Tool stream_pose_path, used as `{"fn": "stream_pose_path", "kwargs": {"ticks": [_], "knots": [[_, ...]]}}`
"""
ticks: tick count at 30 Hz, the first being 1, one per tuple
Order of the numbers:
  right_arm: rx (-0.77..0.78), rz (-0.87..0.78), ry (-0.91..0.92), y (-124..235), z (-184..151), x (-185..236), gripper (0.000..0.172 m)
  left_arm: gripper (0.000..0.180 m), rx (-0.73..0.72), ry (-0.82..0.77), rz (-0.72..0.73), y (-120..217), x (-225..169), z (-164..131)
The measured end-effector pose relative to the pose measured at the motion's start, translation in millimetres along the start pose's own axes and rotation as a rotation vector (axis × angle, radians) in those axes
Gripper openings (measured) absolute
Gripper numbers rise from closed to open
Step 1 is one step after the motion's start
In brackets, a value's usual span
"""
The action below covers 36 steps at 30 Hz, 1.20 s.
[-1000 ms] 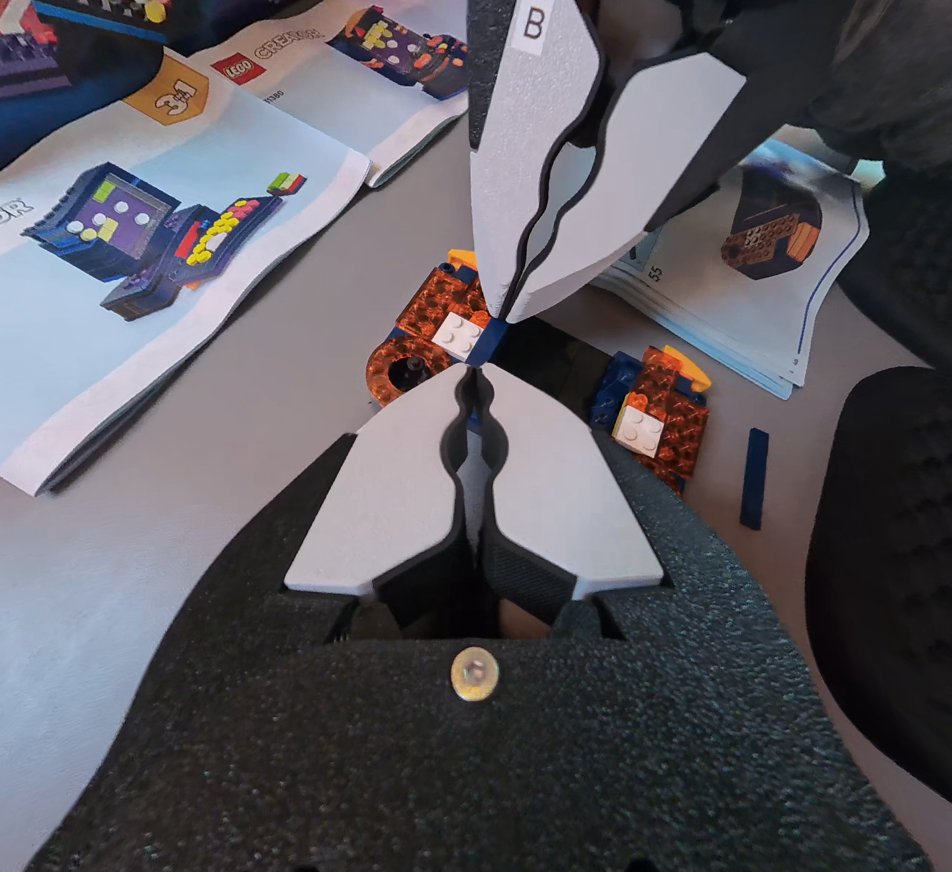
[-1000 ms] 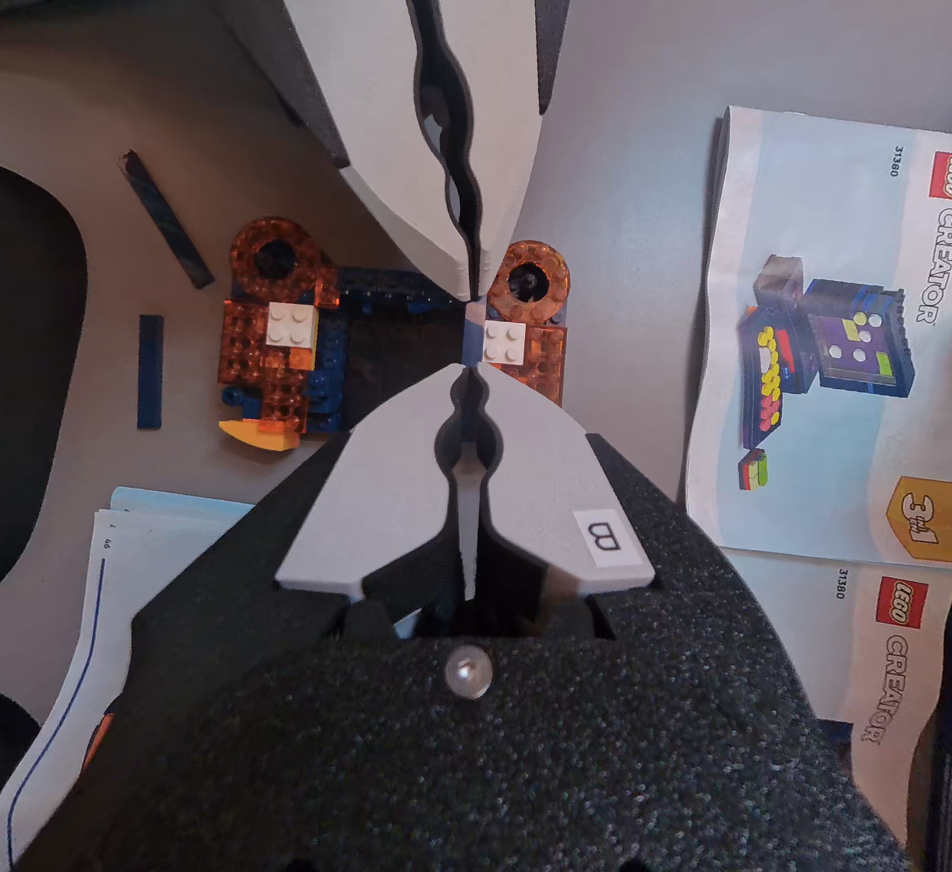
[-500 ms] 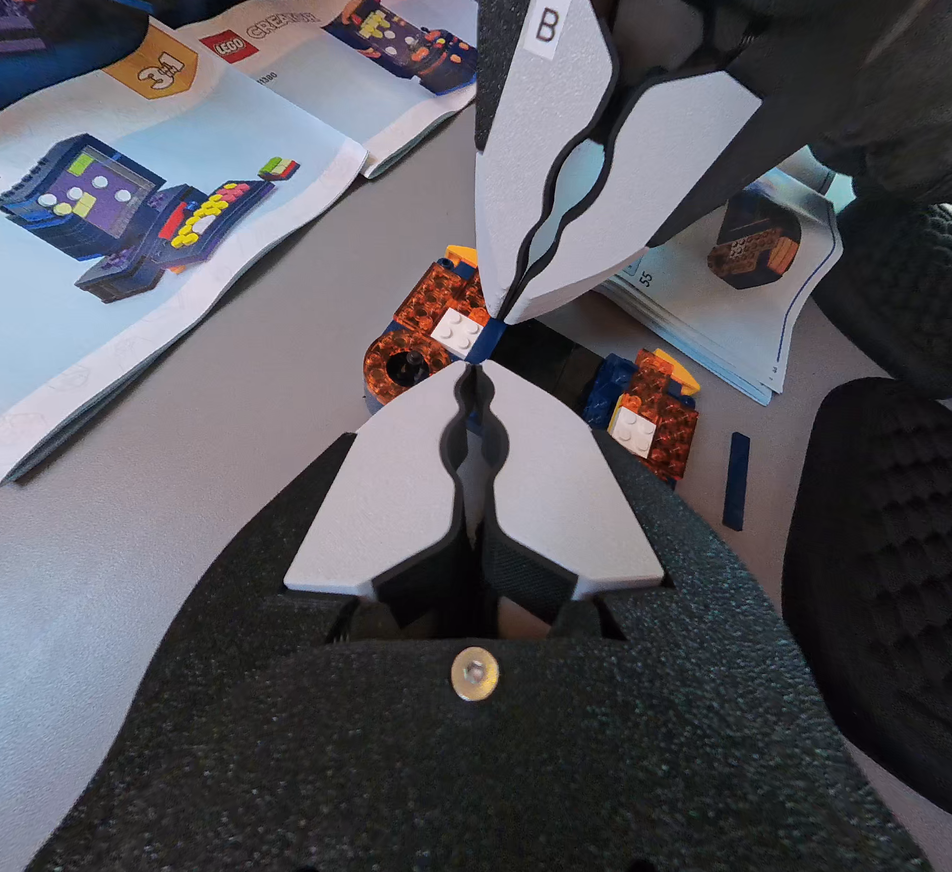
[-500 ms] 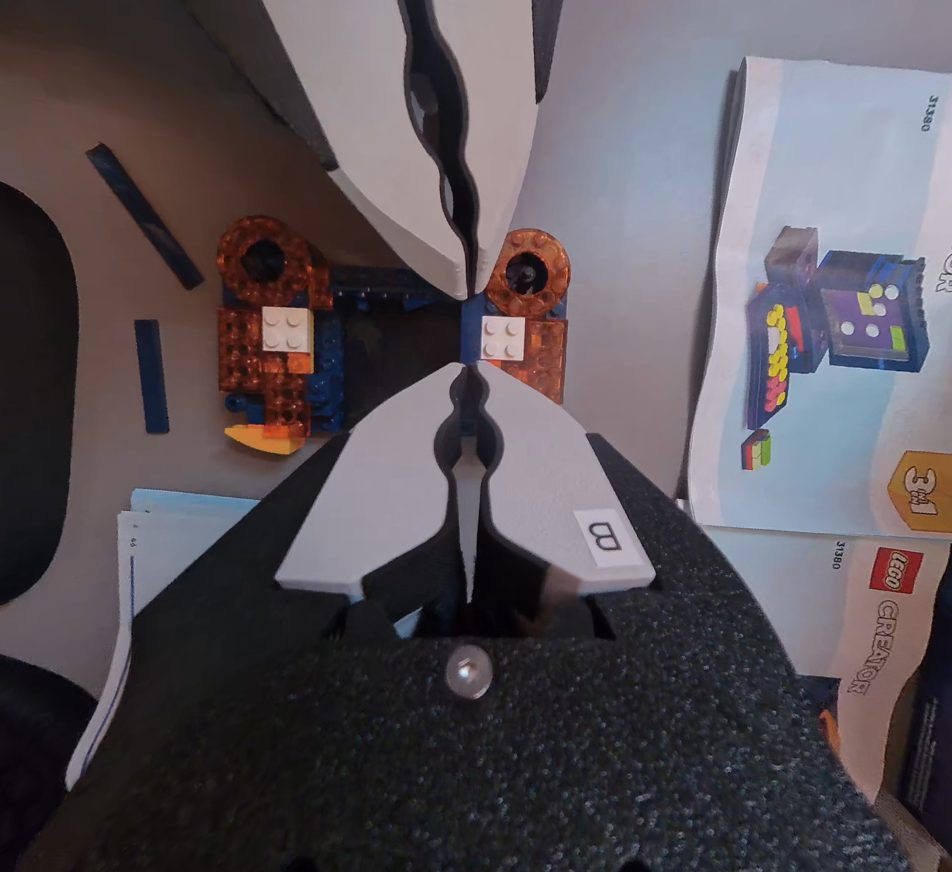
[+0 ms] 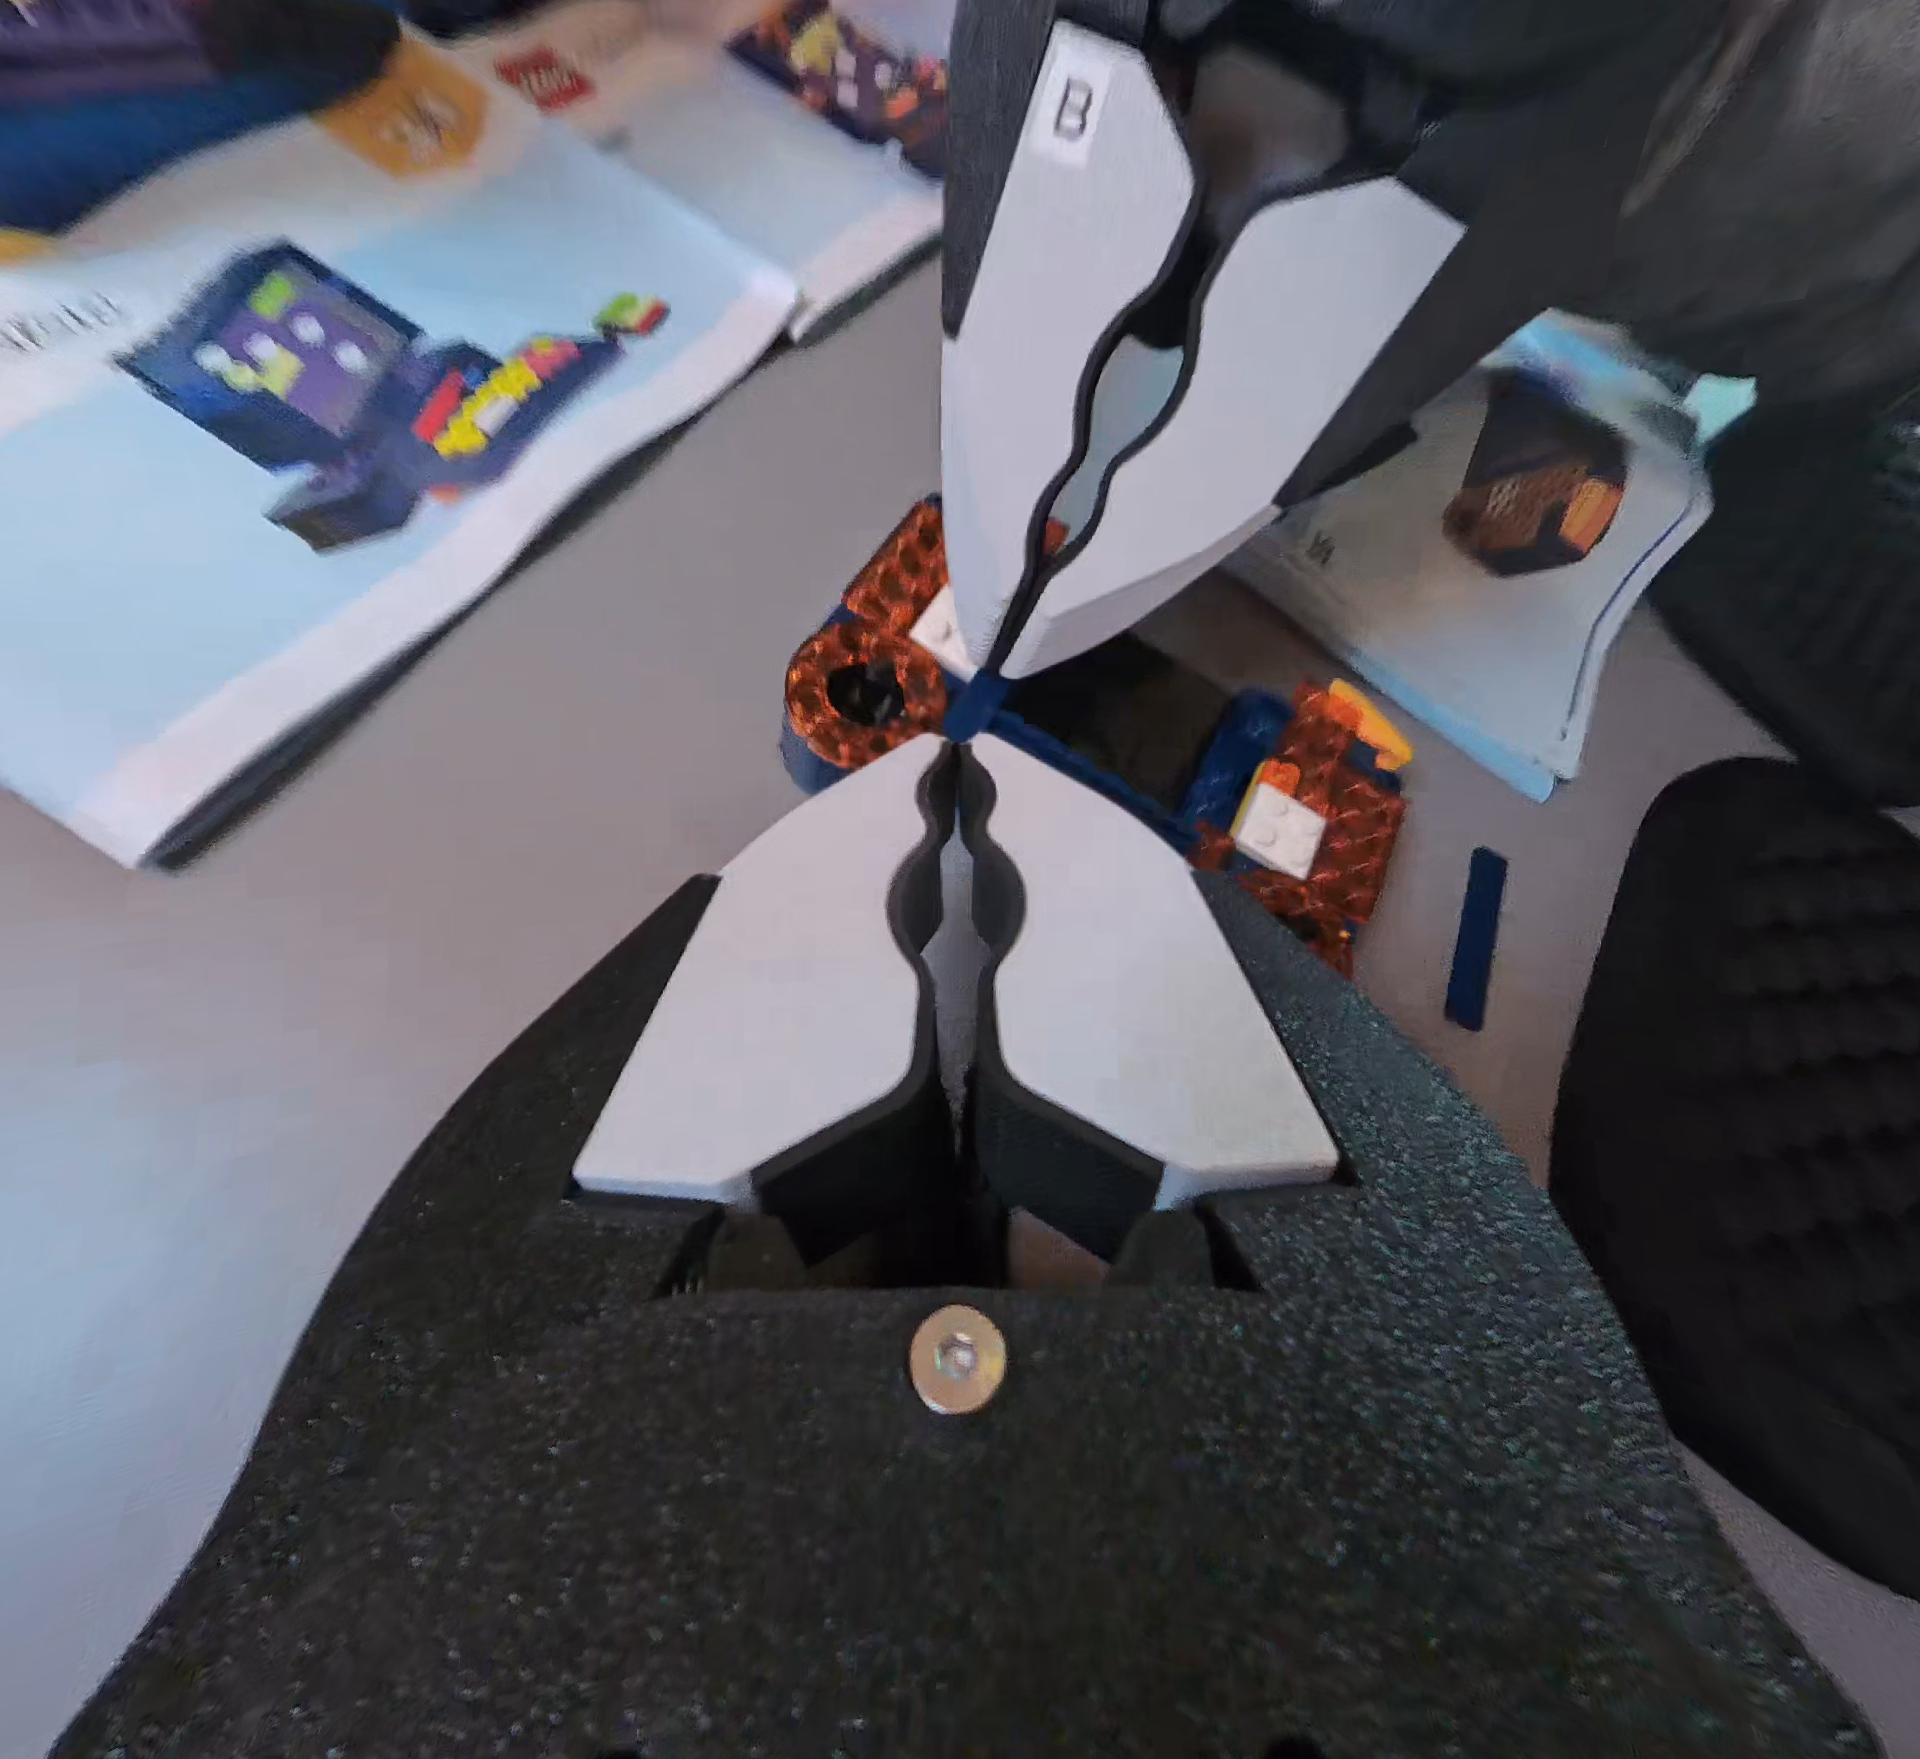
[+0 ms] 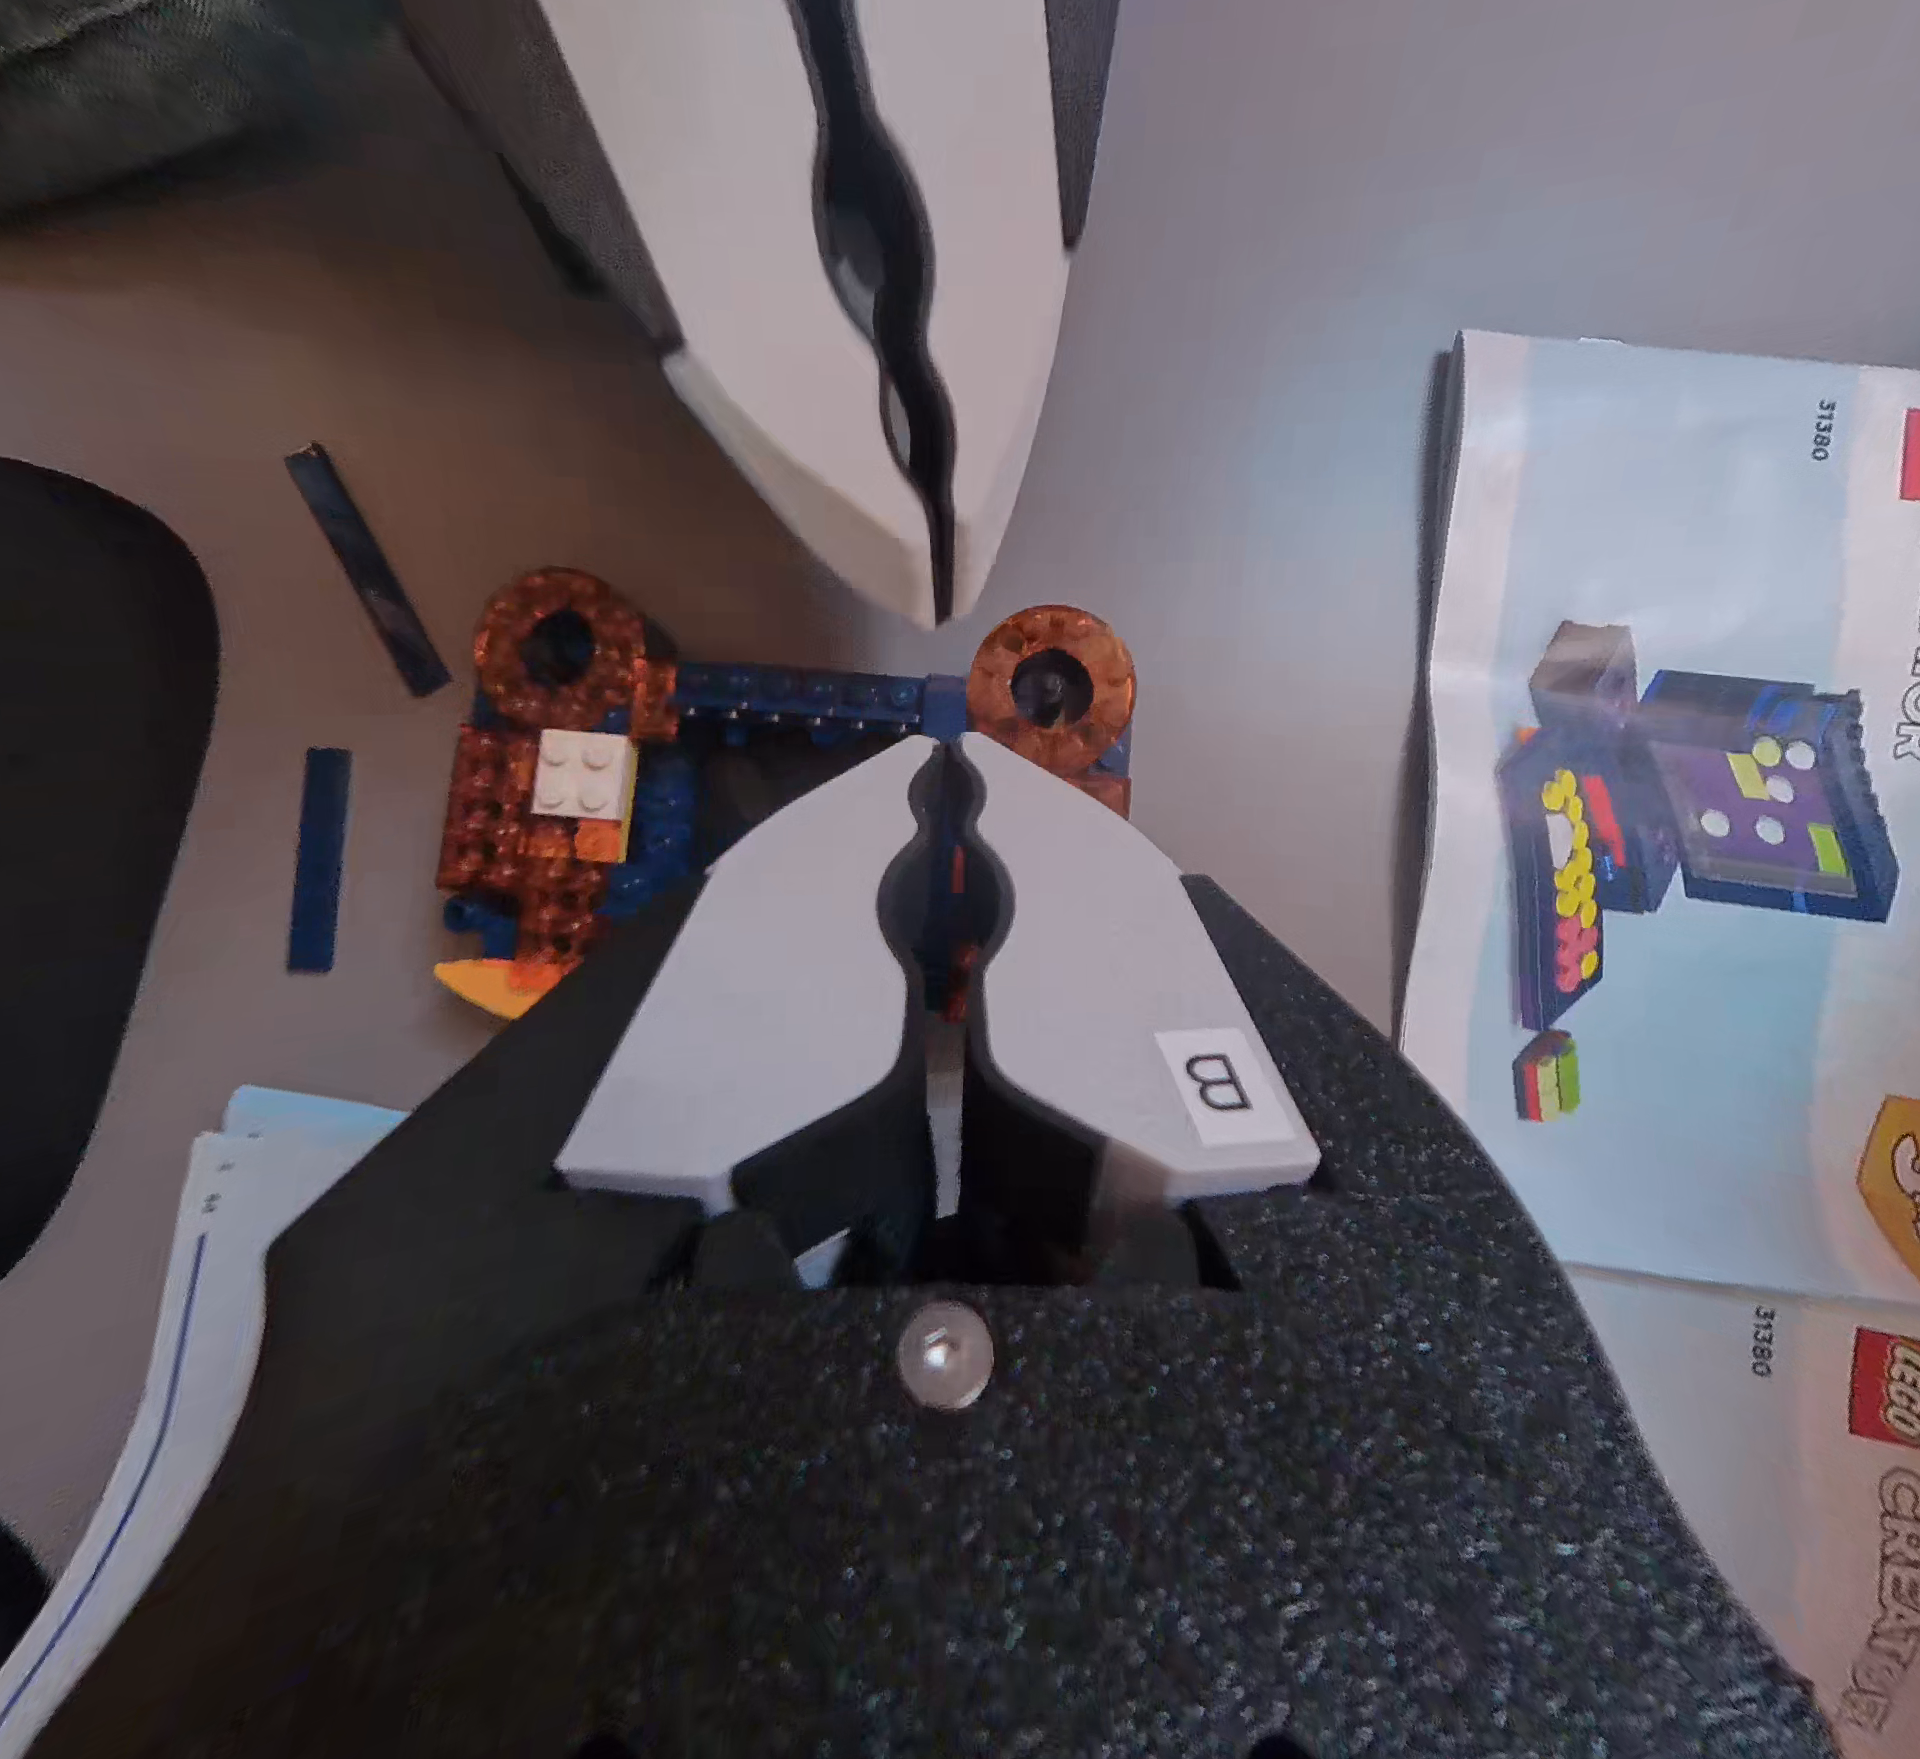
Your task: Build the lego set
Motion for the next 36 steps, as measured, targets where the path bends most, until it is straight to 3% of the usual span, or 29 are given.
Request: {"fn": "stream_pose_path", "kwargs": {"ticks": [5, 12, 21, 24, 27, 31, 36], "knots": [[-0.027, 0.005, -0.003, -5, 1, -2, 0.000, 0.000, 0.061, -0.027, 0.021, -11, -1, -6], [0.051, -0.027, 0.024, -5, 3, 1, 0.000, 0.000, 0.100, -0.034, 0.029, -17, 1, -12], [0.116, -0.074, 0.036, -5, 6, 4, 0.000, 0.000, 0.034, -0.032, 0.051, -8, 2, -2], [0.082, -0.008, 0.025, -3, 5, 3, 0.000, 0.000, -0.011, -0.059, 0.065, -2, 1, 6], [-0.060, 0.023, -0.092, 20, 10, -4, 0.000, 0.000, -0.070, -0.100, 0.072, -1, -2, 13], [0.110, 0.020, -0.072, 23, -12, 2, 0.000, 0.000, -0.075, -0.116, 0.052, -5, -6, 14], [0.144, 0.012, -0.061, 19, -17, 7, 0.000, 0.000, -0.054, -0.119, 0.029, -13, -8, 10]]}}
Point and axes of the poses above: each gripper's, where its closed fingertips meet, y back along the fingers, z out of its top, x = y × z across the jaws, the point moved 5 cm from there along y, back along the fingers, and after that the axes turned 1 degree about -y, right-handed, at the moved point
